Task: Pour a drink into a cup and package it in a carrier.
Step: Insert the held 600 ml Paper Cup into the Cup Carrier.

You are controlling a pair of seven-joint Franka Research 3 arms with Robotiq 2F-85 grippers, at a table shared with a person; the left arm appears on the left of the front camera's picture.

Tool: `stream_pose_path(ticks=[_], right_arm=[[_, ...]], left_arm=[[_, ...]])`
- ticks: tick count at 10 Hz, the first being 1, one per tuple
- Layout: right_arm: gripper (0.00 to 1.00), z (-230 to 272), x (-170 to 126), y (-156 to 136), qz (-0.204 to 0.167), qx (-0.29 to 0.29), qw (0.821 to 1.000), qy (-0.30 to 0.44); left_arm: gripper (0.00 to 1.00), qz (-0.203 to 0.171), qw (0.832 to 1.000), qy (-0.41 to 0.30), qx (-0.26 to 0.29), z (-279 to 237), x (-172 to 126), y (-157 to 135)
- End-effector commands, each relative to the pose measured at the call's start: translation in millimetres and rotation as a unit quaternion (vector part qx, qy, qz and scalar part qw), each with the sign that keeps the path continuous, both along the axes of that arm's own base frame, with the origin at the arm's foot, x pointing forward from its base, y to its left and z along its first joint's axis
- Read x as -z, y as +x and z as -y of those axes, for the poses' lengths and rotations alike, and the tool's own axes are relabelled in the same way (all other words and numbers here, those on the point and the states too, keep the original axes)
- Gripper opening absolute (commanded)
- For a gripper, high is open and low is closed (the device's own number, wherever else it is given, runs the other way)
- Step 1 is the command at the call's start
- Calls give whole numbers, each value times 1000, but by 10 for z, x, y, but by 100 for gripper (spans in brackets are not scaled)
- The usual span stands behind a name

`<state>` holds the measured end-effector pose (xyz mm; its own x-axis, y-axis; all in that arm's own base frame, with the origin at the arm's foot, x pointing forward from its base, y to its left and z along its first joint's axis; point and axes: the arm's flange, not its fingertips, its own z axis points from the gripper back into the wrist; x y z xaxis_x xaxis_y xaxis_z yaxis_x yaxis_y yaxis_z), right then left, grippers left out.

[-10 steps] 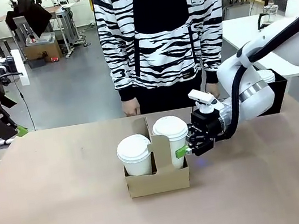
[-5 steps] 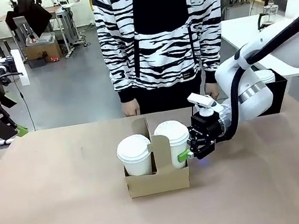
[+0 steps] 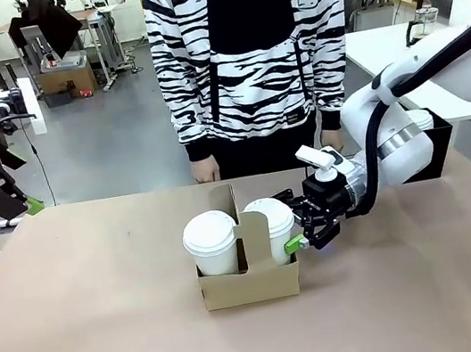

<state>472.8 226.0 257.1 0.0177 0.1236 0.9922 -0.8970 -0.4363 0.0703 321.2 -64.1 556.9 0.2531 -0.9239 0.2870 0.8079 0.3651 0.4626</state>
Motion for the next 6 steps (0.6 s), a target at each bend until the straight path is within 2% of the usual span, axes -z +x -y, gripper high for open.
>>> stream_pose_path(ticks=[1, 3, 5, 6], right_arm=[[100, 291, -172, -151, 9, 27, 999, -32], [100, 619, -402, -247, 3, 53, 998, -45], [100, 1074, -741, -498, -71, 137, 985, -75], [100, 1300, -911, -675, -120, 188, 969, -102]], left_arm=[[100, -1, 1000, -5, -9, 7, -3, -12], [100, -1, 1000, -5, -9, 7, -3, -12], [100, -1, 1000, -5, -9, 7, -3, -12], [100, -1, 1000, -5, -9, 7, -3, -12]])
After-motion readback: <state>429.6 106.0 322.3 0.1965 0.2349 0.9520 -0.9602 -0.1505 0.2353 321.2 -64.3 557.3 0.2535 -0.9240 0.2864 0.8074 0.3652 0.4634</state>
